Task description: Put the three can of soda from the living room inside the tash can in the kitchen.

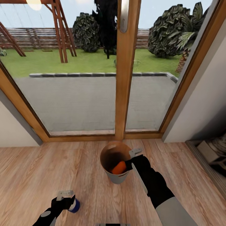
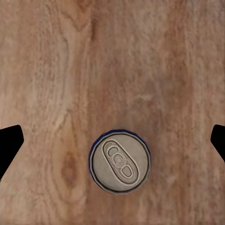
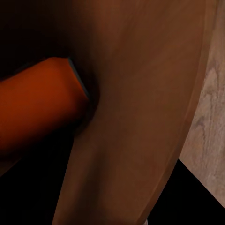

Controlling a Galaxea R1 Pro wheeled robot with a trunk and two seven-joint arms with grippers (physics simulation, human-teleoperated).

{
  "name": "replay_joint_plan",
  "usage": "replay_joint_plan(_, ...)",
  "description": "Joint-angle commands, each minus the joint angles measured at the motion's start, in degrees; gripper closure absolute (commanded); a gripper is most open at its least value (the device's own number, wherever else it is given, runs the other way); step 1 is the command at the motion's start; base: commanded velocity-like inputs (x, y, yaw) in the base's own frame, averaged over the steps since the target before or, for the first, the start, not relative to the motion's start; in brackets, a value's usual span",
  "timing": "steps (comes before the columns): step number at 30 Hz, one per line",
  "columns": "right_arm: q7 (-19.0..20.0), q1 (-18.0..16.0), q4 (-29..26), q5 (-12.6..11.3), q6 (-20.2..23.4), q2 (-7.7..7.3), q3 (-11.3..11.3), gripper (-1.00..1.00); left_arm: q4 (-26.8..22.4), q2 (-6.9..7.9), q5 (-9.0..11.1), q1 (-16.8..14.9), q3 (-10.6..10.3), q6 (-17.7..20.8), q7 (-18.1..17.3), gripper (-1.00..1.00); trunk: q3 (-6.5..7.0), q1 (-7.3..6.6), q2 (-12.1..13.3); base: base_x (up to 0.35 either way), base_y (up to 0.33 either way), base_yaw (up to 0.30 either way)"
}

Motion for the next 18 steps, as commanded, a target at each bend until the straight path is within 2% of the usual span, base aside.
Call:
replay_joint_plan(1,0.13,-0.03,-0.03,0.05,-0.02,0.01,0.00,1.00,0.00,0.00,0.00,0.00,0.00,0.00,0.00,-1.00,-0.05,-0.01,0.00,0.213,0.000,0.000)
replay_joint_plan(7,0.12,-0.03,-0.03,0.05,-0.02,0.01,0.00,1.00,0.00,0.00,-0.01,-0.01,0.00,0.00,0.00,-1.00,-0.16,-0.01,0.00,0.083,0.000,0.000)
replay_joint_plan(18,0.09,-0.08,-0.15,0.04,-0.02,-0.01,-0.14,1.00,0.00,0.00,-0.01,0.00,0.00,0.00,0.00,-1.00,-0.89,-0.01,0.00,0.007,0.000,0.000)
